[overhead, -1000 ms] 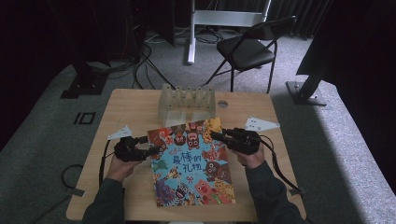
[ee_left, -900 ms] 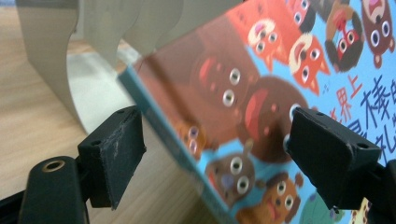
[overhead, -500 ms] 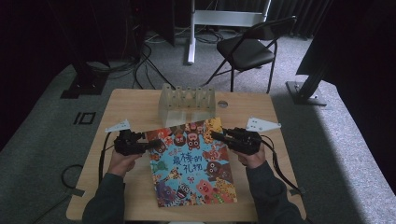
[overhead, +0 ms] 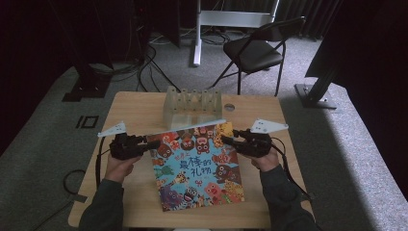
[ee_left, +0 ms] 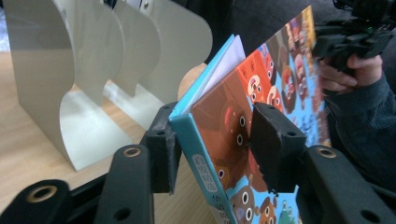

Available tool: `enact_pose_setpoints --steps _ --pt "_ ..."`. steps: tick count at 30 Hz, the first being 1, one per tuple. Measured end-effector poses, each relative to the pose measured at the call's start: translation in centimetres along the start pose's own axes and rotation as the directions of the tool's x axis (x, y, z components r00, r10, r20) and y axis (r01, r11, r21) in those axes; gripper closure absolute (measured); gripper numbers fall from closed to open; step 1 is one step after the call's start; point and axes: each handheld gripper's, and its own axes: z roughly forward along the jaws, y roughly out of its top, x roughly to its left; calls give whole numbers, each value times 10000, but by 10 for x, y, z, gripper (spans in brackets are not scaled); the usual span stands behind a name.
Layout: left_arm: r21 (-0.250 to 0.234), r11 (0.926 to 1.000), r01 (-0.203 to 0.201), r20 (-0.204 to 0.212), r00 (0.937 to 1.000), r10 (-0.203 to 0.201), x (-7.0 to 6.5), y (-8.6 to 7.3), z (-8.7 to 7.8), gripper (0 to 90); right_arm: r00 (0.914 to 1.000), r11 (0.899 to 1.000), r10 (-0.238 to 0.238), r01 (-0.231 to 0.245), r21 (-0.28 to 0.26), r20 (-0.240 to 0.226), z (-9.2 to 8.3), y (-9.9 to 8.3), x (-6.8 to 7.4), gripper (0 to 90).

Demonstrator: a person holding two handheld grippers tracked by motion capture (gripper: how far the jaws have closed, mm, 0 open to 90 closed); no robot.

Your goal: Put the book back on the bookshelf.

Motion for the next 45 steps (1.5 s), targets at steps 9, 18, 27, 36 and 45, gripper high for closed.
enact_pose_setpoints --steps 9,18,27,36,45 --pt "-274 9976 -635 211 9977 641 -11 15 -5 642 9991 9999 -66 61 108 425 -3 -3 -4 607" --pt "-633 9854 -1578 300 9867 1600 -29 29 -8 711 9968 10000 46 -44 -30 792 -6 -7 -10 620" --pt "-756 9629 -2589 134 9654 2606 -45 41 -9 760 9945 9991 -101 143 -396 1045 -15 0 -14 644" --pt "-776 9582 -2754 181 9605 2775 -55 35 -11 662 9963 9980 -224 272 -575 829 -20 -5 -11 638" --pt "-813 9543 -2877 147 9570 2898 -63 34 -12 615 9971 9997 -64 82 -243 752 -24 -12 -15 618"
